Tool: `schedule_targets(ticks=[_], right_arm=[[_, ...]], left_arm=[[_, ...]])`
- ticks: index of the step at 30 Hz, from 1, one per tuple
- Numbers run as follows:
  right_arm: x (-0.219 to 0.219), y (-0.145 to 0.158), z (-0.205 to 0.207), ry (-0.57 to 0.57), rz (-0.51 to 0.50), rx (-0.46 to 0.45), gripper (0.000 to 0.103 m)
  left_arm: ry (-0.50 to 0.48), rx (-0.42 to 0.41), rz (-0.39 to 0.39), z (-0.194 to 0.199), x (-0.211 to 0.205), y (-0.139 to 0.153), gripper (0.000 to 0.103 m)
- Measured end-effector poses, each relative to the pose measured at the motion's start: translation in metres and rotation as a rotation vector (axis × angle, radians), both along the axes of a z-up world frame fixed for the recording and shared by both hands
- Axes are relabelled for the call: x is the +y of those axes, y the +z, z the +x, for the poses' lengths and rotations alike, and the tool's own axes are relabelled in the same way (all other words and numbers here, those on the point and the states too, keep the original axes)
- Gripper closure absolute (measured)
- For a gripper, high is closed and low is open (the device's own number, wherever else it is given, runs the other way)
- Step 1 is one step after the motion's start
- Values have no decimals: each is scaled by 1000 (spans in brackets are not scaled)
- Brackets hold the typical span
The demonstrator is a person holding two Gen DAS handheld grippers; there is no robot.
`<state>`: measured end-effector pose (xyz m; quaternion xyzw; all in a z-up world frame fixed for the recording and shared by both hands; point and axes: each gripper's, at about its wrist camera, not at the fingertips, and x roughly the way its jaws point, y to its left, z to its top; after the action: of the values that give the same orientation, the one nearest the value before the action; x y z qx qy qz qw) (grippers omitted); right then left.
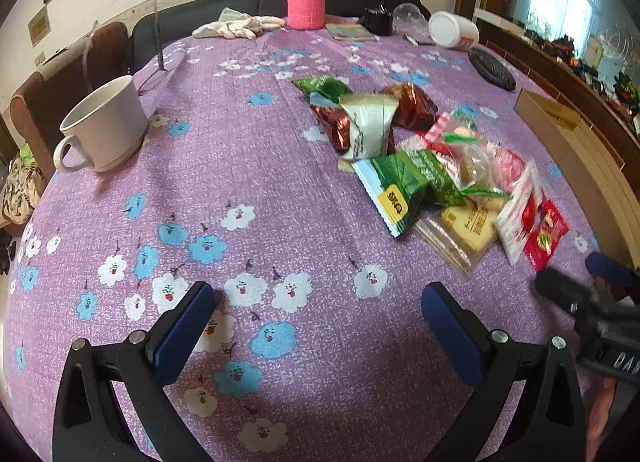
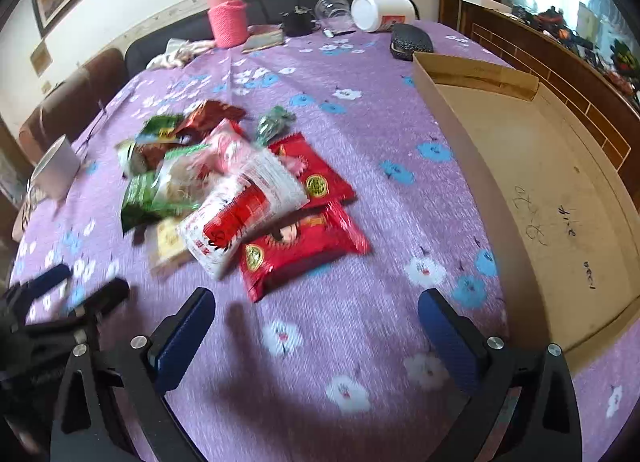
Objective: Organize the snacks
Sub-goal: 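Move both grippers toward the snack pile, then grasp the white-red sachet with left gripper while right gripper grasps red candy packet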
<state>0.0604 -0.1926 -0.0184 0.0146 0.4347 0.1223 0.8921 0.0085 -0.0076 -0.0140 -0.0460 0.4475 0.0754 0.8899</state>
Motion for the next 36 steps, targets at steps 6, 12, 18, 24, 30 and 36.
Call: schedule_targets(ticks=[6, 12, 18, 24, 30, 36], right_arm=[[-7, 20, -25, 117, 15, -12, 10], [-21, 33, -42, 189, 20, -46, 36], [-34, 36, -28, 195, 92, 14, 40], [-31, 36, -1, 162, 181, 102, 45], [-15, 36, 34, 132, 170, 107, 58], [2, 24, 74, 110, 117, 105, 67]], left_arm=[[-4, -97, -2, -11, 1, 14, 0], [12, -175, -23, -20, 6, 26, 0], [-1, -171, -47, -18, 7, 27, 36], [-11, -147, -87, -18, 10, 24, 38], [-26, -140, -74, -18, 5, 23, 38], [-23, -133, -82, -18, 5, 22, 38]])
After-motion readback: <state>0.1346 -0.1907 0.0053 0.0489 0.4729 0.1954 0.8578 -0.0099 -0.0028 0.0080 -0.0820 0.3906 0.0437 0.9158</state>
